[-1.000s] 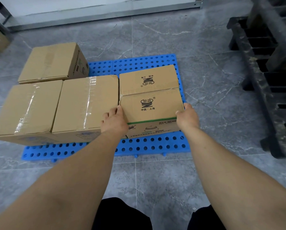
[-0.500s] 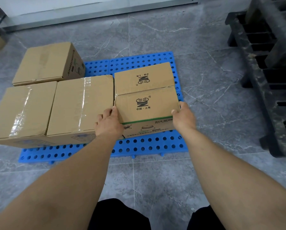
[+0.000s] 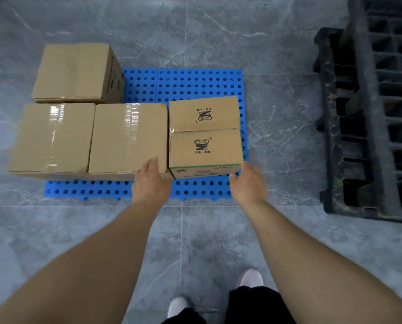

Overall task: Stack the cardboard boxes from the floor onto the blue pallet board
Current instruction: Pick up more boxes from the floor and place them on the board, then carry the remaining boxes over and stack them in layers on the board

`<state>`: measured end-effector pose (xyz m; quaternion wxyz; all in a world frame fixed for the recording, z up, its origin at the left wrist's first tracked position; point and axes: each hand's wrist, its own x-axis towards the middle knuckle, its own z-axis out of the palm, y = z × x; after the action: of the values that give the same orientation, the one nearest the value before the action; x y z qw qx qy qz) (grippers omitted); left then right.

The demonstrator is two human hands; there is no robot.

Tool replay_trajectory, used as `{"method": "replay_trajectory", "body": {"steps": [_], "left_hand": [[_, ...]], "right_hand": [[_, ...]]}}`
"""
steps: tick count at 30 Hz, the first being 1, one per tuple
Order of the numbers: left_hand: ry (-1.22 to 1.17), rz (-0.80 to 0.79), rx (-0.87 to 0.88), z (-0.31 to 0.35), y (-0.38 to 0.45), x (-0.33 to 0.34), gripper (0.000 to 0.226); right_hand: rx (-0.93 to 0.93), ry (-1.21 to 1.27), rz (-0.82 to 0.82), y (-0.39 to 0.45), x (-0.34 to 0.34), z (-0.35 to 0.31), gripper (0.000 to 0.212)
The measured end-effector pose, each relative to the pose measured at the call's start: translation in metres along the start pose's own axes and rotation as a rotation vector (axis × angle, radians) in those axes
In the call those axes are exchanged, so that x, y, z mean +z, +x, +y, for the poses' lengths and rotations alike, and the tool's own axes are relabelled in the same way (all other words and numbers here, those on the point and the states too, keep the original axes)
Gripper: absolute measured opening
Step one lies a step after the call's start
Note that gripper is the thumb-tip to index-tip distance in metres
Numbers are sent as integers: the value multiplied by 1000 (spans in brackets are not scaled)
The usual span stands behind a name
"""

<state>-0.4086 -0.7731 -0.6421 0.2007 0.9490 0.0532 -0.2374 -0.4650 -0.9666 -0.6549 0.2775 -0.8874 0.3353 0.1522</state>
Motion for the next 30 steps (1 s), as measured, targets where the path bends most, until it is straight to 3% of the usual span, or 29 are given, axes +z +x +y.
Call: {"method": "replay_trajectory", "body": {"steps": [3, 7, 15, 23, 30], "left_hand": [[-14, -65, -55, -4, -40, -27, 64], [-48, -109, -124, -6, -95, -71, 66], [-150, -97, -219, 0, -198, -165, 67], [-261, 8, -307, -6, -273, -228, 64], [-343, 147, -438, -9, -322, -270, 61]], "right_hand": [[-6, -77, -88, -43, -25, -16, 40], [-41, -157, -149, -101, -66, -44, 32], [-148, -327, -267, -204, -138, -104, 32], [-318, -415, -318, -275, -183, -156, 34], [-581, -406, -281, -318, -211, -213, 43]]}}
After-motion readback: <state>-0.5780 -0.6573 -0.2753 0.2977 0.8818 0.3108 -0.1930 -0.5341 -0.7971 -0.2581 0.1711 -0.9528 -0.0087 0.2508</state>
